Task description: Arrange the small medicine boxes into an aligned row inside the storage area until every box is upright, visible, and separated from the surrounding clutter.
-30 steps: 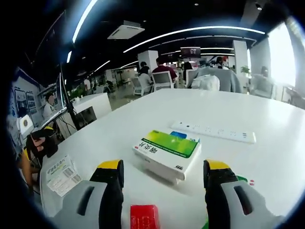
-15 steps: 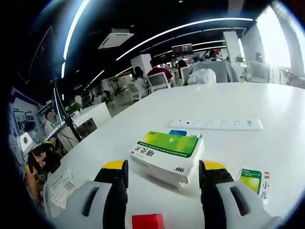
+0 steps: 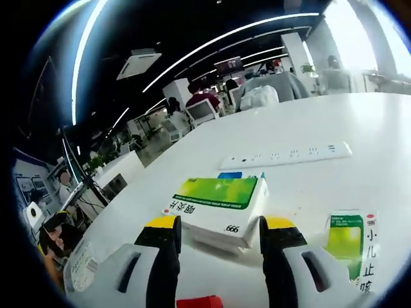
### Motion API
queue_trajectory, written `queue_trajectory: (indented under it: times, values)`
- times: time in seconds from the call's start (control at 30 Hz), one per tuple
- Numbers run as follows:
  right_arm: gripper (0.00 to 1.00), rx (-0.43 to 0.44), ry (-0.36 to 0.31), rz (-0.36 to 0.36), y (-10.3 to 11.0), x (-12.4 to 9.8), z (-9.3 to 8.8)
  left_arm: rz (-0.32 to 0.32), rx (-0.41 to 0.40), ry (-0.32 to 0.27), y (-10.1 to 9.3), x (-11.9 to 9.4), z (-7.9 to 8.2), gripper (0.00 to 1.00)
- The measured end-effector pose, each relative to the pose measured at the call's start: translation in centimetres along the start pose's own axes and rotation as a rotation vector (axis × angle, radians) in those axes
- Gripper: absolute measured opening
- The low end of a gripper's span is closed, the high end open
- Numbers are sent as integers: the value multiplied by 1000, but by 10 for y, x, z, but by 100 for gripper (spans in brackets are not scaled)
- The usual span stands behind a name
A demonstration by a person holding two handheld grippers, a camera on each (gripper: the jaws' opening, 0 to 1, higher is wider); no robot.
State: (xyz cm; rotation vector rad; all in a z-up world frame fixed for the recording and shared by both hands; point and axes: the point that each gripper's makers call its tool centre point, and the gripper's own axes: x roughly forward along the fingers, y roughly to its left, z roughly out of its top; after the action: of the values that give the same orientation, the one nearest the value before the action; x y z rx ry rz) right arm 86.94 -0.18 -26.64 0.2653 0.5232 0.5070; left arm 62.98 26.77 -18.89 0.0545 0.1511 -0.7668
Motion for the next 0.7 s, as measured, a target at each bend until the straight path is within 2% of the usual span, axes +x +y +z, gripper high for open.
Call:
queue_trajectory:
  times: [0.37, 0.6, 0.7]
  values:
    - [45, 36, -5, -31, -5, -1, 0, 3, 19, 8, -1, -2, 2, 92]
    - [36, 38, -4, -52, -7, -1, -2, 9, 16, 9, 3, -3, 2, 92]
    - [25, 50, -12, -63, -12, -4, -1, 8, 17, 4, 3, -3, 2, 92]
